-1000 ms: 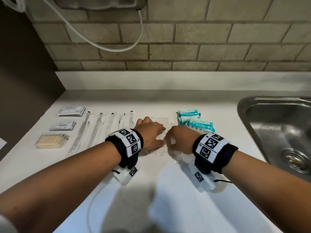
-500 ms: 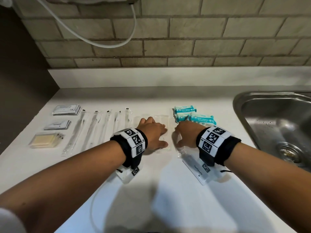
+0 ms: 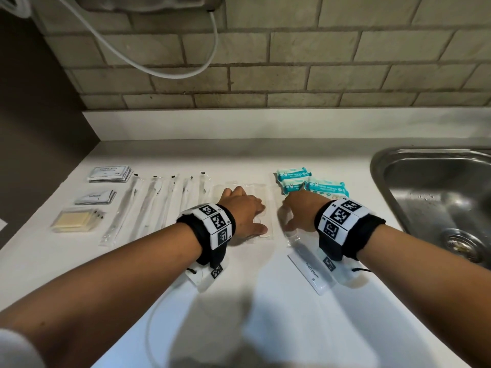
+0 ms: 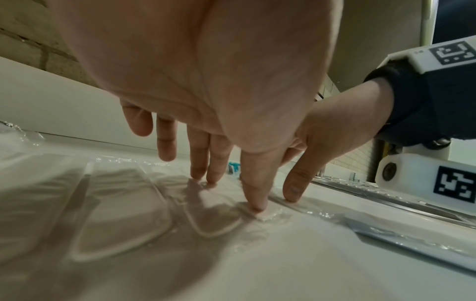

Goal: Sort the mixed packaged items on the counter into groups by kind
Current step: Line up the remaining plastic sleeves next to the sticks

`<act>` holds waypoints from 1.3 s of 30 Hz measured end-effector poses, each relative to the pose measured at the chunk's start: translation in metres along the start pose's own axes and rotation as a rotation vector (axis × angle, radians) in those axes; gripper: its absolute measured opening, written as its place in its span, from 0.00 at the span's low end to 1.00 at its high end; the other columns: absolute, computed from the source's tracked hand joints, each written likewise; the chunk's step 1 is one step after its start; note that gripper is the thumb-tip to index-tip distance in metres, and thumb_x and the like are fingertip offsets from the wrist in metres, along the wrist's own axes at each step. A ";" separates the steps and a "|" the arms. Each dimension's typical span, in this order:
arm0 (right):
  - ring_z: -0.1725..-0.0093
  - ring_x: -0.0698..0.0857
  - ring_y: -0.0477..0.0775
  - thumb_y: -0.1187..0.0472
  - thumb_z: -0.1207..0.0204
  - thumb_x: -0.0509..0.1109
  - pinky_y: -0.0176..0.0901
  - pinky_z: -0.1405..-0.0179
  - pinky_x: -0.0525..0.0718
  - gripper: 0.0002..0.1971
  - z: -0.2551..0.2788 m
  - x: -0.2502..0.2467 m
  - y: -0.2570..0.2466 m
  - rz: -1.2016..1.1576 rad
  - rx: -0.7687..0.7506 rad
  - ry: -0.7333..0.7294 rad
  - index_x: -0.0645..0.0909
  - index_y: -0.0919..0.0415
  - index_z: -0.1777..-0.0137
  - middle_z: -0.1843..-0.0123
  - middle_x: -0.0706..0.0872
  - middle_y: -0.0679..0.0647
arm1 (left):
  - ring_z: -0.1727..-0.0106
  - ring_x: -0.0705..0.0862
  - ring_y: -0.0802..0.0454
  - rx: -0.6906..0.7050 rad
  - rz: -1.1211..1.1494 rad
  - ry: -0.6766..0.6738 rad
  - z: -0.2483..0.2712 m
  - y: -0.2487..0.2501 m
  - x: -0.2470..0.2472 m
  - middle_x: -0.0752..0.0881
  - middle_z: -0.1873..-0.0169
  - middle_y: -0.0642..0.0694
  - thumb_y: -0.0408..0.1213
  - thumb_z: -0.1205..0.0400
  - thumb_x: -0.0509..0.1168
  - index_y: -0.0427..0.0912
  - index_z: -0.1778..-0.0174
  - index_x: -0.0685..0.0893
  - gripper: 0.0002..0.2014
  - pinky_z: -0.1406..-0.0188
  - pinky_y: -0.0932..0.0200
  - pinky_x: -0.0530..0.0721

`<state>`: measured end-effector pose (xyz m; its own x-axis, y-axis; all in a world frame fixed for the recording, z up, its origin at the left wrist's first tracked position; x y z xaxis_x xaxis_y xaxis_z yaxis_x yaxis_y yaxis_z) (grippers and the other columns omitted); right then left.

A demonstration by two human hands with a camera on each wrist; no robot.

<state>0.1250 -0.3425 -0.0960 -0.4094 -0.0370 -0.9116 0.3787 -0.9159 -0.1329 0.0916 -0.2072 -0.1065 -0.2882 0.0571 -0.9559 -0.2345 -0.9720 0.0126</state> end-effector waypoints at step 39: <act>0.38 0.84 0.57 0.52 0.25 0.74 0.49 0.39 0.84 0.20 0.007 0.001 -0.052 0.089 -0.129 -0.033 0.83 0.60 0.36 0.37 0.83 0.55 | 0.15 0.49 0.45 -0.044 0.045 -0.036 0.013 -0.026 0.006 0.57 0.16 0.55 0.60 0.18 0.57 0.53 0.20 0.65 0.31 0.24 0.43 0.50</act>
<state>0.0995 -0.2978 -0.0870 -0.3962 -0.1309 -0.9088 0.5169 -0.8498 -0.1029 0.0839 -0.1788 -0.1091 -0.3305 0.0207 -0.9436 -0.1801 -0.9828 0.0416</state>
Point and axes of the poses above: each hand's wrist, its own z-axis away from the middle knuckle, its own x-axis out of the palm, y = z × x, the point moved 5 cm from there along -z, towards the middle knuckle
